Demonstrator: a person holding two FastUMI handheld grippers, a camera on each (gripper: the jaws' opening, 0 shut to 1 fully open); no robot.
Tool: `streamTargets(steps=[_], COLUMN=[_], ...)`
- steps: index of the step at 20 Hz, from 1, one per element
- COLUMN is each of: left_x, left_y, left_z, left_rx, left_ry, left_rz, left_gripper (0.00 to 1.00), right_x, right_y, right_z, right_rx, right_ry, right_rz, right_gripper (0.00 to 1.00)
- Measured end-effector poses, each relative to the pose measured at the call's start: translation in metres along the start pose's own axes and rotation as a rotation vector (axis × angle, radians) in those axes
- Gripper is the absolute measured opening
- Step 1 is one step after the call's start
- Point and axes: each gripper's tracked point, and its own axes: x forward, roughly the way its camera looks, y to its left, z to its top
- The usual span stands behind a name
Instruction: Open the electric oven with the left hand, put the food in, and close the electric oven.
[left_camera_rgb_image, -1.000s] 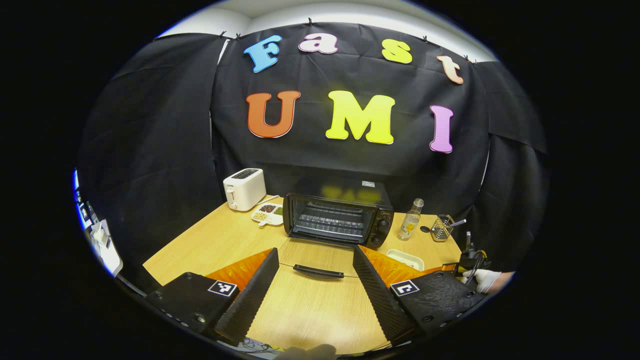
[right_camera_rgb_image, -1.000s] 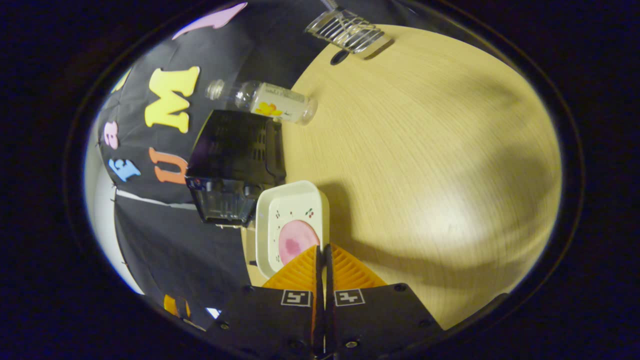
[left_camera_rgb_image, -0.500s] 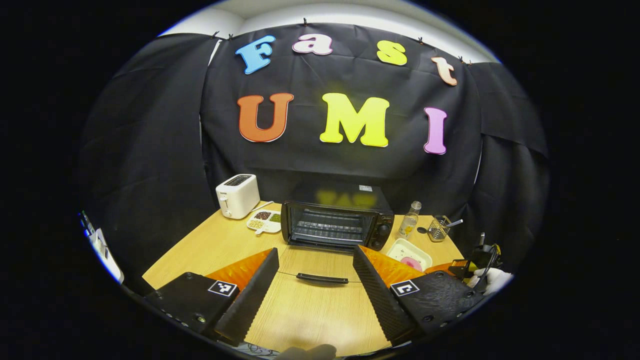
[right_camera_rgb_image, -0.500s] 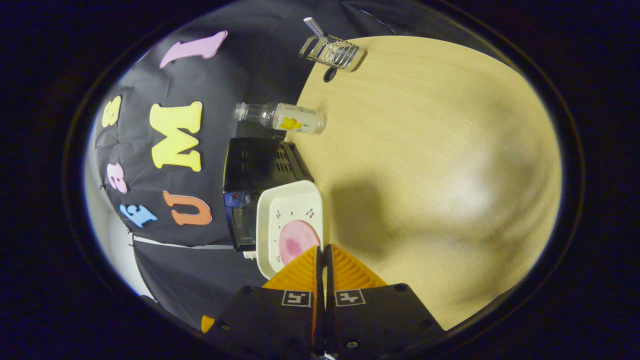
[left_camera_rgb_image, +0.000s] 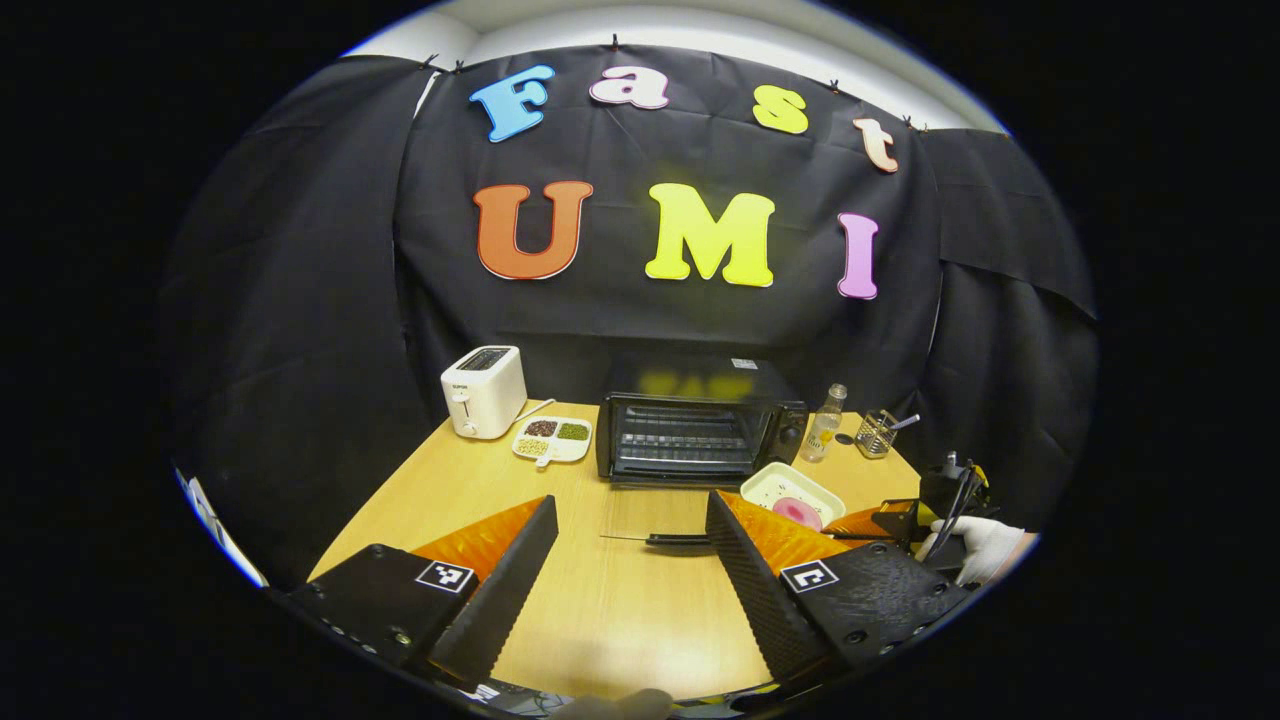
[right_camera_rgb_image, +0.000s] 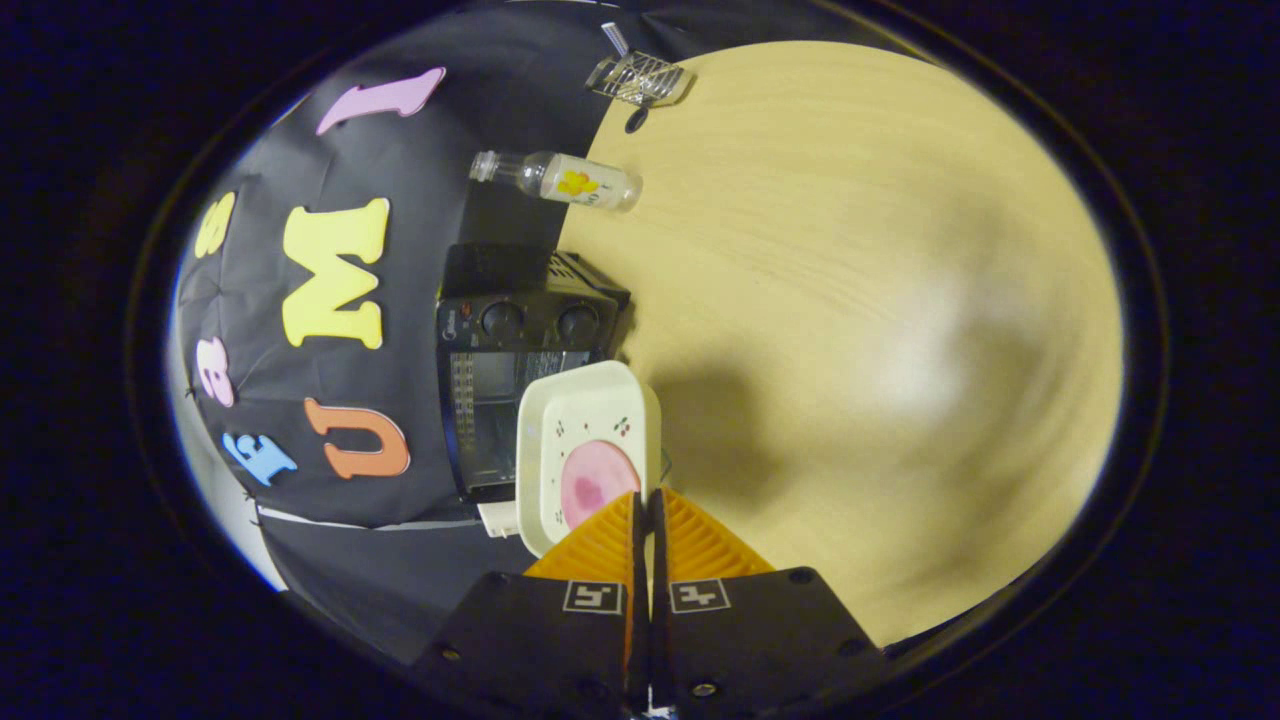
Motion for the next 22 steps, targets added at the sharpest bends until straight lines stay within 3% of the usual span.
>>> streamTargets(steps=[6, 11, 18, 22], left_x=[-0.016, -0.018, -0.009, -0.002], left_y=[0.057, 0.086, 0.102, 0.105], left_z=[-0.006, -0.002, 0.003, 0.005], left_rx=[-0.045, -0.081, -0.082, -0.100], left_ry=[0.005, 0.002, 0.006, 0.008], left_rz=[0.051, 0.121, 0.202, 0.245], left_gripper=[0.95, 0.95, 0.95, 0.95], right_x=[0.039, 0.080, 0.136, 0.168], right_y=[0.009, 0.028, 0.064, 0.087], right_z=[-0.057, -0.074, -0.038, -0.010], right_rx=[0.006, -0.023, -0.066, -0.104], right_ry=[0.018, 0.054, 0.007, -0.035], right_rz=[-0.024, -0.033, -0.045, -0.014], right_gripper=[0.04, 0.04, 0.04, 0.04])
